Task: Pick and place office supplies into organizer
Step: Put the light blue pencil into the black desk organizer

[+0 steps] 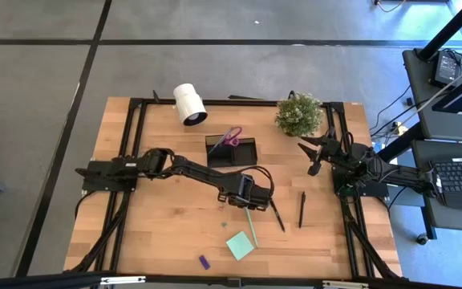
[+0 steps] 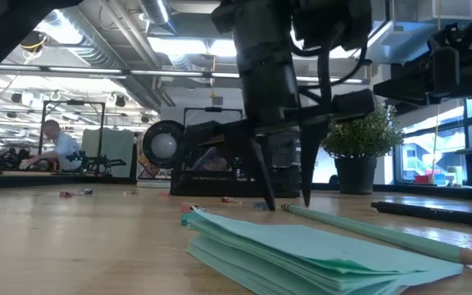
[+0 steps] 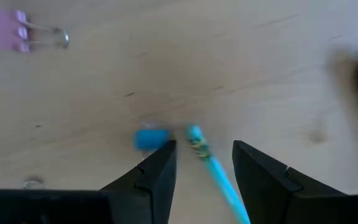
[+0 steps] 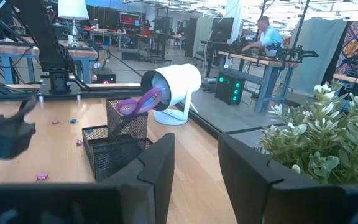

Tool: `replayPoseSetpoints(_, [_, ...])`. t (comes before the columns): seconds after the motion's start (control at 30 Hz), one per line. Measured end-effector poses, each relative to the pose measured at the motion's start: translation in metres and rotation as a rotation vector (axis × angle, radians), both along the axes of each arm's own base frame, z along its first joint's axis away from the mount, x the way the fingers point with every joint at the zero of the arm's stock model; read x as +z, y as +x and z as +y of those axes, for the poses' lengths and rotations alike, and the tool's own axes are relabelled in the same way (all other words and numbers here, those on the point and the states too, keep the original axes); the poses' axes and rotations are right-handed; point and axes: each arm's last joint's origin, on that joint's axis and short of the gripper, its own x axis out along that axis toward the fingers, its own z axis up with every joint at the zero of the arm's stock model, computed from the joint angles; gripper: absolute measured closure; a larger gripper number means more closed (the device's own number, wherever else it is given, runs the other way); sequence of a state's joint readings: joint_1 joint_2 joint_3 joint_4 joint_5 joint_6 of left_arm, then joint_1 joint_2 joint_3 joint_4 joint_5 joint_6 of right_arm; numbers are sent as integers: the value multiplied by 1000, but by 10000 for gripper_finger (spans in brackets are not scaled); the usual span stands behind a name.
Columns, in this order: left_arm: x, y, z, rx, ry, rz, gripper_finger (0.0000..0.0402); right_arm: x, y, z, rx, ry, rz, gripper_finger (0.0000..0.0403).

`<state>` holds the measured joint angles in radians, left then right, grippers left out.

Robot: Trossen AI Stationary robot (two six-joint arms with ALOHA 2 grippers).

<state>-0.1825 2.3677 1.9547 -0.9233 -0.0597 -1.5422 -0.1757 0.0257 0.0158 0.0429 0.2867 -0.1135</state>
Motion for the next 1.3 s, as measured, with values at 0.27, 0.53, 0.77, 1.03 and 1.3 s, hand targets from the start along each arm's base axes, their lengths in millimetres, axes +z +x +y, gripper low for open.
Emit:
replayPoseSetpoints(0.27, [-4,3,1,23,-18,-12,252,0,0,0,0,0,0,274])
replayPoseSetpoints(0.53, [-5,4,6,60,-28,-10,251,0,0,0,0,-3,2,274])
replayPoseSetpoints(0.77, [-4,5,5,47,-30,-13,250,0,0,0,0,-2,2,274])
replayPoseSetpoints(1.03, [-4,5,5,48,-36,-14,249,0,0,0,0,-3,1,274])
replayPoseSetpoints(1.3, [-4,5,5,48,-39,-6,248,0,0,0,0,-3,1,274])
